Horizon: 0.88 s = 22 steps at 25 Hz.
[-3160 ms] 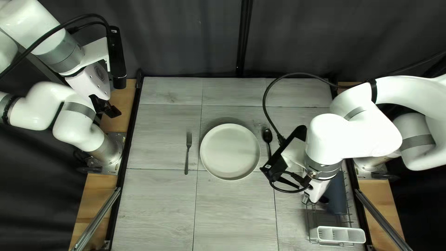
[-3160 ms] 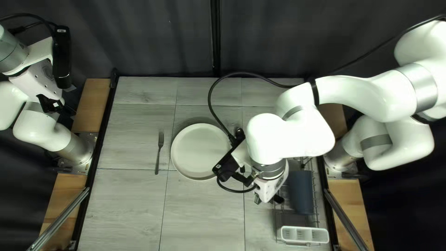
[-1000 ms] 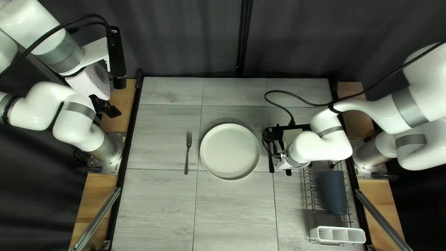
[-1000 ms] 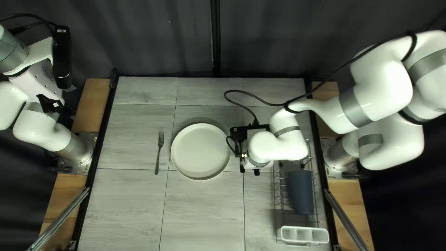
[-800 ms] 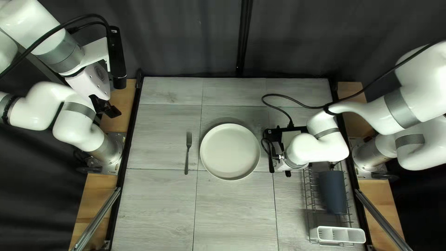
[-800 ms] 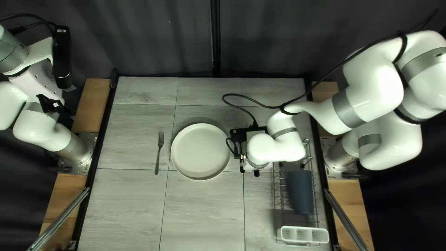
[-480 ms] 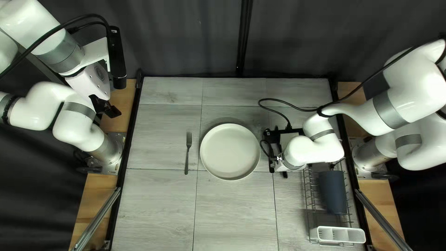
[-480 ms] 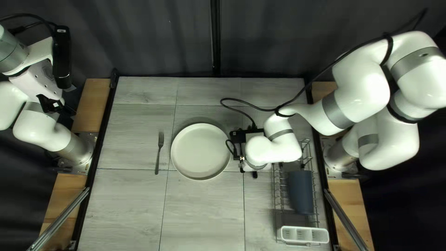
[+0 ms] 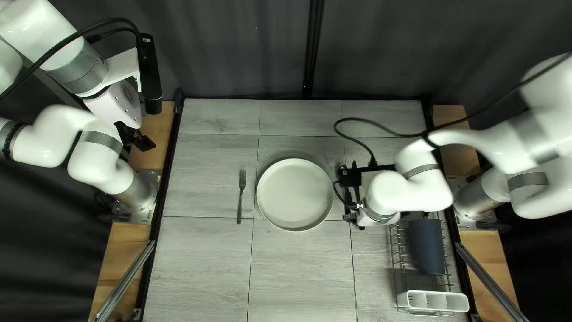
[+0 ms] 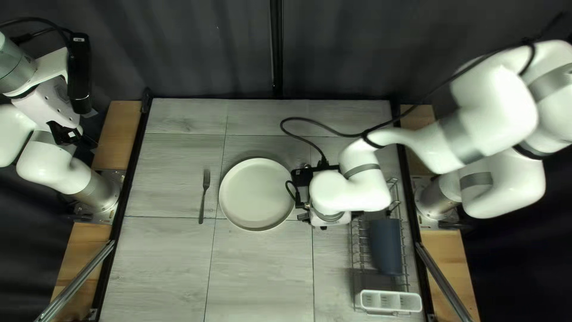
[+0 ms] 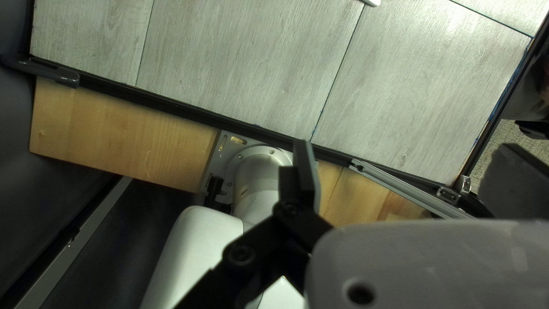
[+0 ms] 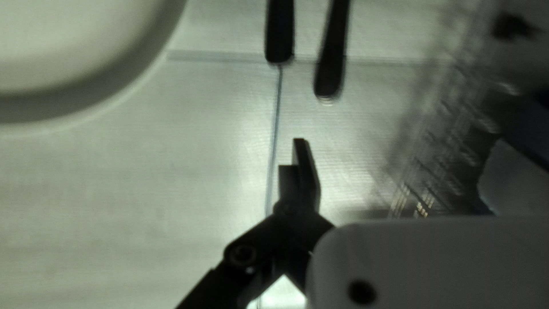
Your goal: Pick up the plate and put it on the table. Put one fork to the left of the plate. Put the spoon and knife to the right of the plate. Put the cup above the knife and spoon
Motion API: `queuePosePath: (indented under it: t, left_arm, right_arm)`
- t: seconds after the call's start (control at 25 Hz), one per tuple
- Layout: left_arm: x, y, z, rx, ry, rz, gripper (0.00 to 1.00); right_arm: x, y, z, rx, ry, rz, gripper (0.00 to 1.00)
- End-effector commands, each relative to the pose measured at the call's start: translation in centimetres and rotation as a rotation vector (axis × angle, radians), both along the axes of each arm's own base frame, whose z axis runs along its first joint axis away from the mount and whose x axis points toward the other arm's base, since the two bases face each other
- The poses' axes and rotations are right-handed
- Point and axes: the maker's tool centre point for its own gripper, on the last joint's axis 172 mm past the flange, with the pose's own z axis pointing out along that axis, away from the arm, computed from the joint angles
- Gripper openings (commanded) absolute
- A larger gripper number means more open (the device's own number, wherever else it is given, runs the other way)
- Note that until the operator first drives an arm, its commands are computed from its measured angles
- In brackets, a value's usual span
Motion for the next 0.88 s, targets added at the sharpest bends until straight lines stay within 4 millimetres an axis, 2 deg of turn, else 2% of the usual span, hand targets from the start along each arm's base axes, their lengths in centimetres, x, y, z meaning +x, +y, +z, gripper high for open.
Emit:
queuePosePath:
  t: [0.04, 0.12, 0.24, 0.32, 0.44, 0.76, 0.88]
  left_arm:
    - [0.0, 0.0, 0.0, 0.0, 0.0, 0.0, 1.0]
    - [0.0, 0.0, 0.0, 0.0, 0.0, 0.0, 1.0]
    - [0.0, 0.0, 0.0, 0.0, 0.0, 0.0, 1.0]
    - [0.0, 0.0, 0.0, 0.0, 0.0, 0.0, 1.0]
    - [0.0, 0.0, 0.0, 0.0, 0.0, 0.0, 1.0]
    - [0.0, 0.0, 0.0, 0.0, 0.0, 0.0, 1.0]
    - [0.0, 0.0, 0.0, 0.0, 0.0, 0.0, 1.0]
  right_arm:
    - [-3.0, 4.9, 6.5, -0.022, -0.026, -0.022, 1.0]
    - [-4.8, 6.2, 6.5, -0.052, -0.038, -0.019, 1.0]
    - [-7.9, 7.3, 5.0, -0.092, -0.054, -0.023, 1.0]
    - [-9.0, 7.4, 3.9, -0.096, -0.065, -0.025, 1.0]
    - [-11.0, 7.2, 1.4, -0.089, -0.08, -0.032, 1.0]
    - [-14.0, 6.3, -3.4, -0.092, -0.116, -0.005, 1.0]
    - [-14.8, 6.3, -4.6, -0.086, -0.127, 0.006, 1.0]
